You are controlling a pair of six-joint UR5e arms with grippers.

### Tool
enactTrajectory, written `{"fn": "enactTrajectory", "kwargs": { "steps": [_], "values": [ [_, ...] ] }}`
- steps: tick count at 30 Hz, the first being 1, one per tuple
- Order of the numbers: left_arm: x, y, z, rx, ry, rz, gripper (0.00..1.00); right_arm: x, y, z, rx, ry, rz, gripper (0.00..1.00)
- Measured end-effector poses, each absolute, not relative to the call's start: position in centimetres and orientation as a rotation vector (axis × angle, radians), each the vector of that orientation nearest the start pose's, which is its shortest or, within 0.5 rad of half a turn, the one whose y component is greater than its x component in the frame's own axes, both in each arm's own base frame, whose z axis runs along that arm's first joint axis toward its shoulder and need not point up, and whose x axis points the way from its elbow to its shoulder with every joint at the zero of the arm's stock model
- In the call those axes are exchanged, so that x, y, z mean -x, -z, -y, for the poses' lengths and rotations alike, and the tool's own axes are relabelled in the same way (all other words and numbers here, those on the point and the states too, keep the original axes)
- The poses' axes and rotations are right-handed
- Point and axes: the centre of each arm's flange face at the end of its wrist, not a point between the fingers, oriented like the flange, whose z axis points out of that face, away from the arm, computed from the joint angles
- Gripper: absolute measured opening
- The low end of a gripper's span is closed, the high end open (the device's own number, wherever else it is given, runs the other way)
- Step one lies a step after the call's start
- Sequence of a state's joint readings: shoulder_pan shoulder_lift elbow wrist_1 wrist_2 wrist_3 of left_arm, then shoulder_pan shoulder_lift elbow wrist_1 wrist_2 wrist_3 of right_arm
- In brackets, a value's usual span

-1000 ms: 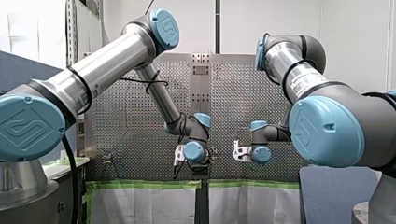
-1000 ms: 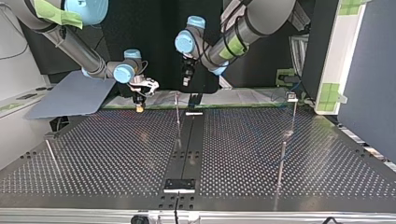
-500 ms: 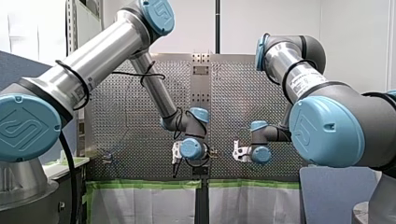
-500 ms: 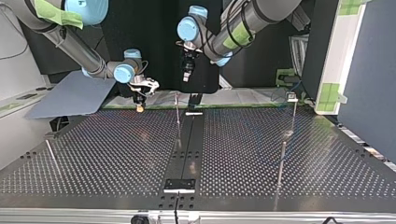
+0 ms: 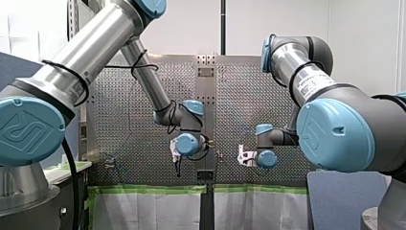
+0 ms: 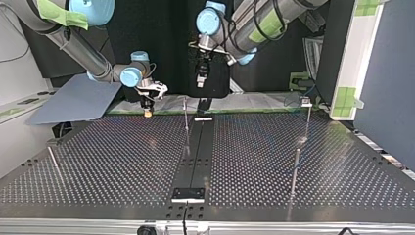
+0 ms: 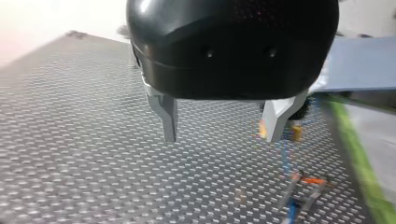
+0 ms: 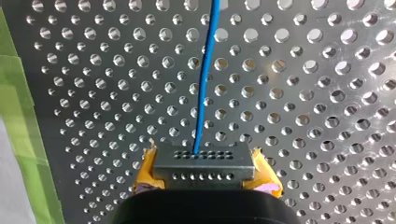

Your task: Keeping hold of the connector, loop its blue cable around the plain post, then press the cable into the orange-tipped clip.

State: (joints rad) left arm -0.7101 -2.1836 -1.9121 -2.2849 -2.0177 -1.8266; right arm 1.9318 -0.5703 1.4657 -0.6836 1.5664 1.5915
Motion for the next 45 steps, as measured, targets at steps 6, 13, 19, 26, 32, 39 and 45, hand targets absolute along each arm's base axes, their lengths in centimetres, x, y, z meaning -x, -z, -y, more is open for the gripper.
{"fn": "enactTrajectory", "kwargs": {
  "steps": [6,13,19,26,32,39,45],
  "values": [
    [-35.3,-10.0,41.6,0.010,0.415,-1.625,0.90,-36.5,3.3,58.8,-1.650,-1.349,1.162,0.00],
    [-34.2,-12.1,40.1,0.036,0.448,-1.562,0.90,-36.6,3.3,58.7,-1.654,-1.347,1.164,0.00],
    [-33.0,-13.7,39.0,0.051,0.473,-1.514,0.90,-36.7,3.3,58.6,-1.657,-1.347,1.164,0.00],
    [-32.1,-15.2,37.3,0.073,0.490,-1.469,0.90,-36.7,3.3,58.6,-1.659,-1.345,1.164,0.00],
    [-30.9,-16.1,35.7,0.091,0.514,-1.455,0.90,-36.5,3.3,58.6,-1.660,-1.336,1.170,0.00],
    [-29.0,-16.9,33.7,0.092,0.538,-1.456,0.90,-36.4,3.4,58.6,-1.665,-1.327,1.176,0.00],
    [-27.3,-14.6,32.0,0.093,0.529,-1.500,0.90,-36.2,3.2,58.7,-1.662,-1.323,1.175,0.00]
  ]
}}
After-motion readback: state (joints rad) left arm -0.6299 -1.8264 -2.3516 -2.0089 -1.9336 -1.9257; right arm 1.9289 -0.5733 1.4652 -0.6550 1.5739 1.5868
